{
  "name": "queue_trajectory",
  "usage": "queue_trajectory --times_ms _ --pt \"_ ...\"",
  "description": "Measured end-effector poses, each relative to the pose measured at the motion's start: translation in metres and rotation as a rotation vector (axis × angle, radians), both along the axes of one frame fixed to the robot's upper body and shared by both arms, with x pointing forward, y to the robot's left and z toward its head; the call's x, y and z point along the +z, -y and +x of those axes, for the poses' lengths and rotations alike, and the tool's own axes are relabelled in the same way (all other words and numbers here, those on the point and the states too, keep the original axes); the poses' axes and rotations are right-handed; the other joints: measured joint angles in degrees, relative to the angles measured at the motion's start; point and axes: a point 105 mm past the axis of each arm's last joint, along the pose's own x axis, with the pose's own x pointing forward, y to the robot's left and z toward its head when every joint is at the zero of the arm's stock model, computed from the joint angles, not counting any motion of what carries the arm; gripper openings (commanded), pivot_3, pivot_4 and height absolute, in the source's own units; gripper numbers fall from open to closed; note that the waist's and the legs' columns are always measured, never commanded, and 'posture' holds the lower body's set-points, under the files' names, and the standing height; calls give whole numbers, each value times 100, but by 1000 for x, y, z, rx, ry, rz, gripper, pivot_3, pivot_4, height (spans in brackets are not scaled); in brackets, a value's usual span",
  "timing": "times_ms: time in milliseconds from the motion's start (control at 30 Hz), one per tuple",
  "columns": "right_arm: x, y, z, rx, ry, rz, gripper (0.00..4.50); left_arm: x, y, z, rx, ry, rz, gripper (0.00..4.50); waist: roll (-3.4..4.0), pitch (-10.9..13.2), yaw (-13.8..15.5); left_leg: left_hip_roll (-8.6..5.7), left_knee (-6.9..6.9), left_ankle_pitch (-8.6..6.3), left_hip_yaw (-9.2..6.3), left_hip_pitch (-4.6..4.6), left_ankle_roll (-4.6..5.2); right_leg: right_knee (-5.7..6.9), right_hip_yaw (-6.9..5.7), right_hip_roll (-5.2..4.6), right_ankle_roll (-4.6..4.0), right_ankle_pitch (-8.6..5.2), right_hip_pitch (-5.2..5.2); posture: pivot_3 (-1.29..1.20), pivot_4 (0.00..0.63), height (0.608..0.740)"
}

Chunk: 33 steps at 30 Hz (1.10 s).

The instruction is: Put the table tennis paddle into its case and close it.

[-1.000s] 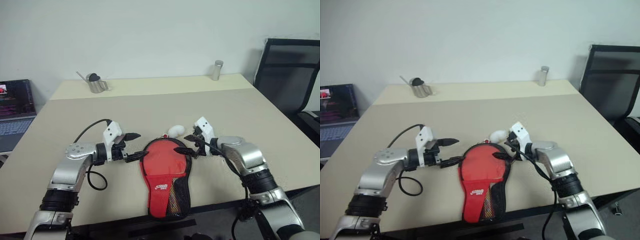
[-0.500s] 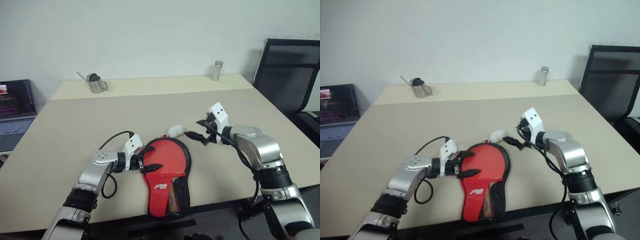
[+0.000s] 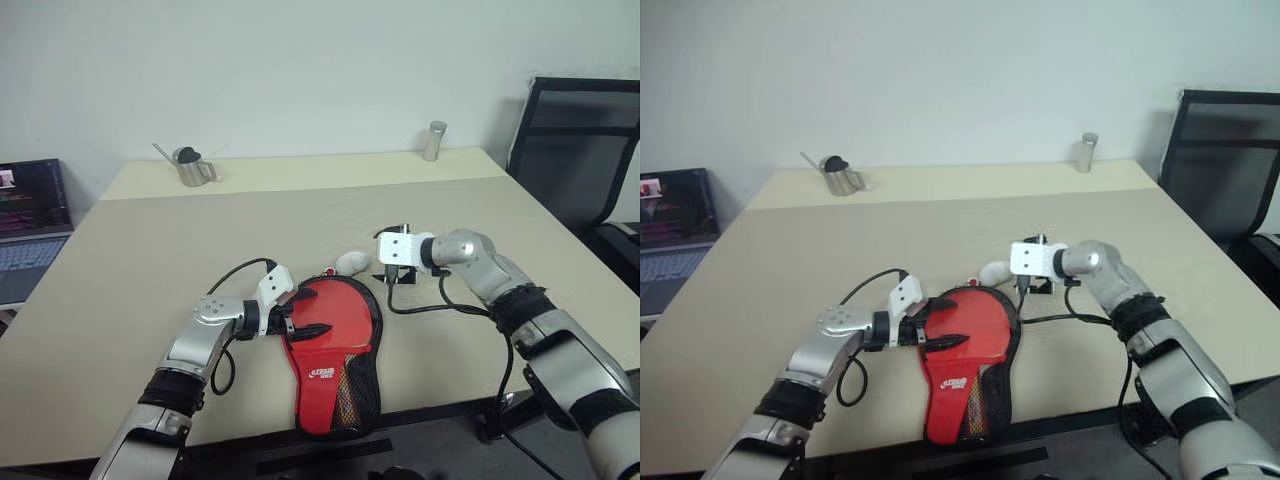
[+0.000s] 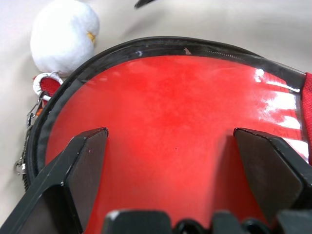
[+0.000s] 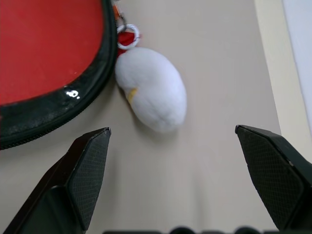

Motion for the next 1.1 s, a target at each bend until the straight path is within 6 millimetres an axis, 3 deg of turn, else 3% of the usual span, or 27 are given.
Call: queue_trajectory --times_ms 467,567,733,933,1100 --pt "-16 -33 17 58 190 -253 4480 -1 2 -2 -3 -7 1 4500 1 0 -3 5 0 1 6 3 -1 7 7 -4 -28 16 -2 0 150 740" --pt "-18 -40 18 58 214 -266 3906 -1 2 -2 -3 -7 1 4500 1 0 -3 6 0 1 6 4 -1 8 7 -4 -29 17 -2 0 150 740" --pt "-18 -51 20 37 234 -262 2191 -1 2 -2 -5 -5 1 4500 1 0 -2 7 0 1 5 4 -1 10 7 -5 -31 17 -1 0 150 740" --pt "-22 -47 22 -6 213 -275 139 -1 8 3 -27 -6 -8 4500 2 0 5 4 6 1 5 3 -1 13 5 -8 -30 18 1 0 150 740" --pt "-24 -49 21 -5 190 -281 64 -2 20 15 -49 10 -7 4500 2 -1 10 1 18 1 5 3 -1 18 6 -10 -28 18 4 0 150 740"
